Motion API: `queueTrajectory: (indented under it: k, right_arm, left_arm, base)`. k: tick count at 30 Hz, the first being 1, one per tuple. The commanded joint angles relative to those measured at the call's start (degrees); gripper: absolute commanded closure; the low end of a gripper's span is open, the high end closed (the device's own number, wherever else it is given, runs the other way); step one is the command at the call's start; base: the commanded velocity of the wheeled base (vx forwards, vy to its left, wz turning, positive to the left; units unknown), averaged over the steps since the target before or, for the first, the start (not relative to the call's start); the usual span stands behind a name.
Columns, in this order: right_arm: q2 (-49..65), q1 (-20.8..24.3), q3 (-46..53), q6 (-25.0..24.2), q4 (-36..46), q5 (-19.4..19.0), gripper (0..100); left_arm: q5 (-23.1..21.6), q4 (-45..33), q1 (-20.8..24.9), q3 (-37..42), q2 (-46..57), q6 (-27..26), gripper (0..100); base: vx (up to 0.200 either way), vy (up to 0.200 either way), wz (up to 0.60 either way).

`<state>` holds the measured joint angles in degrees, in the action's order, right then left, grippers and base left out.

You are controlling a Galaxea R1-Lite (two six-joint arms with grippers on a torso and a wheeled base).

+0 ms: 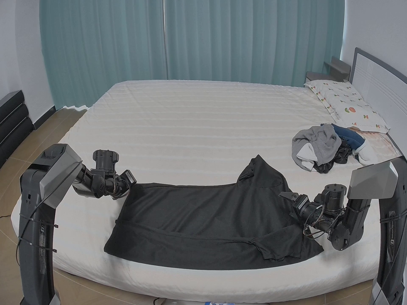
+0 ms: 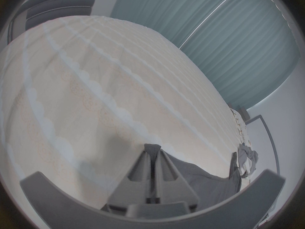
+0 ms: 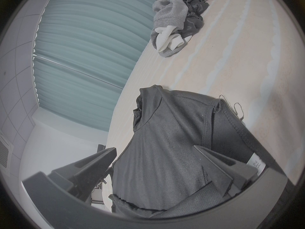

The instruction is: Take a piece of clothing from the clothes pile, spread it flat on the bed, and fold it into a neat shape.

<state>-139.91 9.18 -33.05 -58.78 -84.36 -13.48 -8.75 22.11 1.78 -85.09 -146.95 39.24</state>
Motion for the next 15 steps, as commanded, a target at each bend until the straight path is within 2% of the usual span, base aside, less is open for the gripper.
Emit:
queueTrajectory:
  k: [1, 3, 6, 15]
  right_arm:
    - [0.0, 0.0, 0.0, 0.2, 0.0, -0.1, 0]
    - [0.0, 0.0, 0.1, 0.2, 0.0, -0.1, 0]
    - [0.0, 0.0, 0.1, 0.2, 0.0, -0.1, 0]
    - [0.0, 0.0, 0.0, 0.2, 0.1, -0.1, 0]
  left_arm:
    - [2.9, 0.1, -0.1, -1.4, -0.1, 1.1, 100]
    - [5.5, 0.0, -0.1, -2.5, -0.3, 3.4, 100]
    - [5.9, 0.2, -0.5, -2.9, -0.1, 6.3, 100]
    - [5.9, 0.1, -1.4, -3.2, -0.4, 7.7, 100]
  base:
    - [0.0, 0.0, 0.0]
    - [0.0, 0.0, 0.0]
    - [0.0, 0.0, 0.0]
    - [0.0, 0.0, 0.0]
